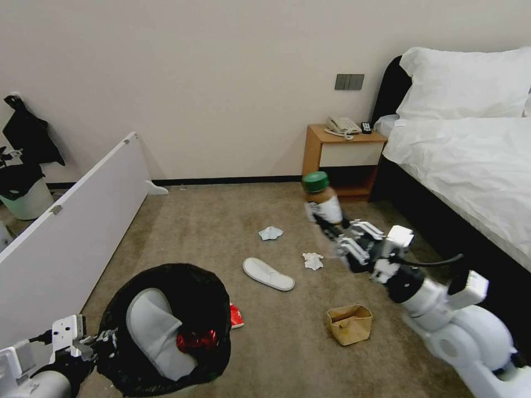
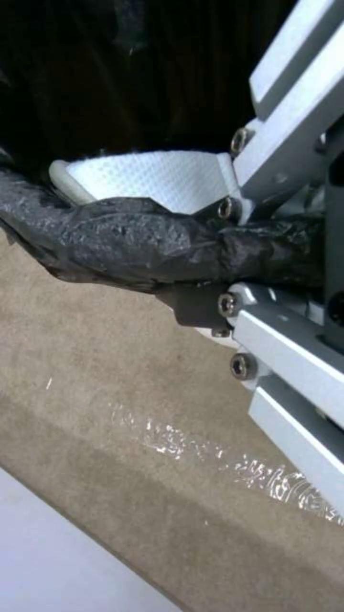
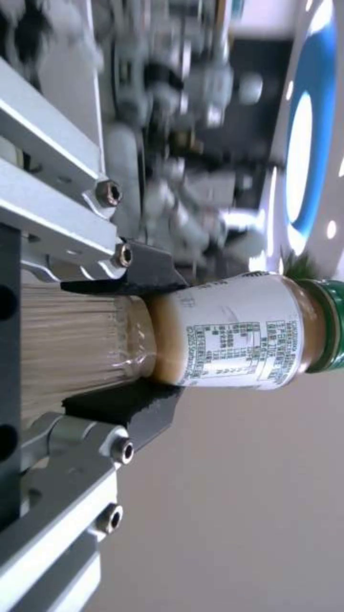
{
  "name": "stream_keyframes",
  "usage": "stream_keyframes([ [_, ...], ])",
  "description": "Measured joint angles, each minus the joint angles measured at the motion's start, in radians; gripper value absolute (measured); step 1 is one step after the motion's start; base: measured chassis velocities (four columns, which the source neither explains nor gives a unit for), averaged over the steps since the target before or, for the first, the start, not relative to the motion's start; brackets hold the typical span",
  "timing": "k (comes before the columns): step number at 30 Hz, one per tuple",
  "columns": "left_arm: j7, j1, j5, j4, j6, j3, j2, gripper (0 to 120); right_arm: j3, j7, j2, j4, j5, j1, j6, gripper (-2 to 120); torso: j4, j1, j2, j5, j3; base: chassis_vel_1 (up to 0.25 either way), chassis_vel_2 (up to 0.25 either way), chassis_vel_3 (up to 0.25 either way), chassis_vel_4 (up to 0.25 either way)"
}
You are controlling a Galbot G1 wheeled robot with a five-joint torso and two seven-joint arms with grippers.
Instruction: Pick up the trash bin, then pick up the garbage from the floor and place it into the trash bin.
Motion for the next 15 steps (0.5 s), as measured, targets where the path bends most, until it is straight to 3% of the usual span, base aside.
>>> stream_keyframes([
  [15, -0.028, -0.009, -0.032, -0.001, 0.0, 0.025, 0.013, 3, -0.315, -0.048, 0.056, 0.016, 0.135, 0.228, 0.015, 26, -0.0002, 0.0, 0.0, -0.0001, 0.0, 0.0, 0.0, 0.0, 0.0],
])
